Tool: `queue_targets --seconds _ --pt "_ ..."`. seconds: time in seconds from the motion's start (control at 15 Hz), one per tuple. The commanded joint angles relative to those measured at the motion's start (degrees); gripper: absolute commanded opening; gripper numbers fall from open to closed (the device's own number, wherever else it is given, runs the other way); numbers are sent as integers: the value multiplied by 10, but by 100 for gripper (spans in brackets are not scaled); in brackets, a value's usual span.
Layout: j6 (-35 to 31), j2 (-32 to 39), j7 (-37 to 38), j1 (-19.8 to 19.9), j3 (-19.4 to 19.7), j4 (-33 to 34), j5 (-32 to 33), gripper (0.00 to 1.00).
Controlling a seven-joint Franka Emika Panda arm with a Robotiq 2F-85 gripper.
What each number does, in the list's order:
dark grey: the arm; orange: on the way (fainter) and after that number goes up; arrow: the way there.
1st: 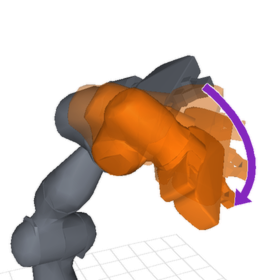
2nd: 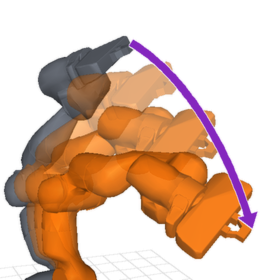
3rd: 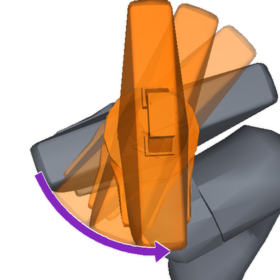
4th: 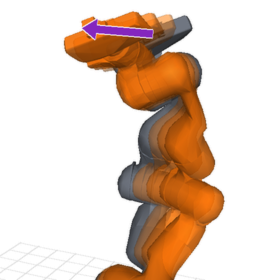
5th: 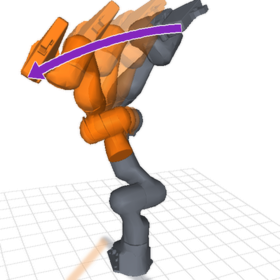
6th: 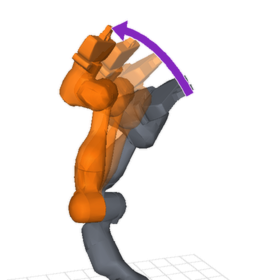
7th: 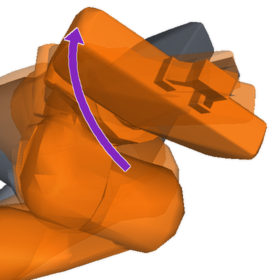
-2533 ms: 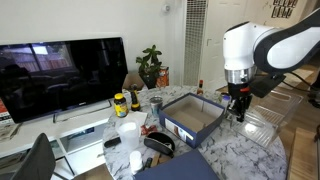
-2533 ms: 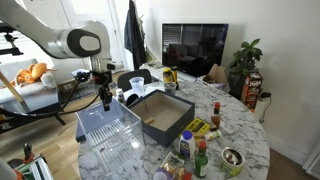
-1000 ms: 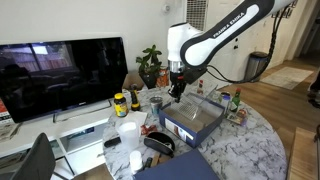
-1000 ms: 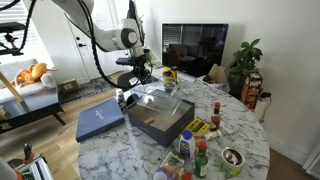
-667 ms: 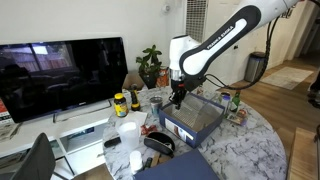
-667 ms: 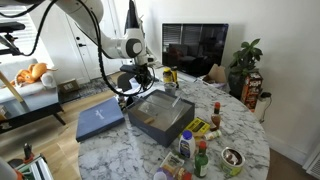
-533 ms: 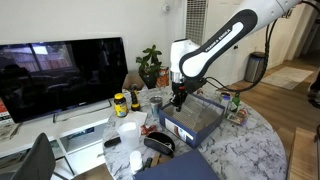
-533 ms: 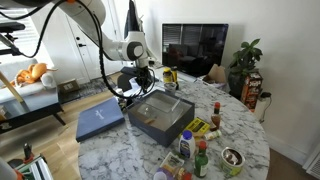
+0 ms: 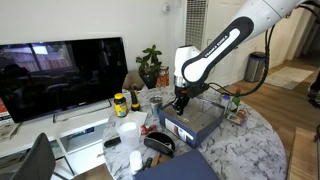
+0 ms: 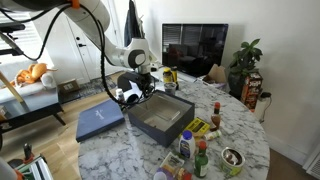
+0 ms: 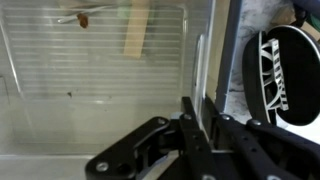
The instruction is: Pick up the clear storage container and put it in the blue box, pick up the blub box lid and cover the blue box
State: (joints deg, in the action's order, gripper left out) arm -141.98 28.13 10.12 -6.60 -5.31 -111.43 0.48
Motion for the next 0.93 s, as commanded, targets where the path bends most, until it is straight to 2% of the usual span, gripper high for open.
queue_targets --seconds 0.0,0.2,0.4,0.53,0.67,0.87 --pt "-21 -56 10 -9 5 -55 -12 48" --pt "-39 -124 22 -16 2 -104 -11 70" --pt "-25 -200 -7 0 -25 -171 -68 95" --pt "-9 -243 -37 3 -40 -217 -126 100" --pt "9 -276 -66 -4 -48 -264 -183 100" --pt "30 -299 -90 -20 -55 -329 -233 100"
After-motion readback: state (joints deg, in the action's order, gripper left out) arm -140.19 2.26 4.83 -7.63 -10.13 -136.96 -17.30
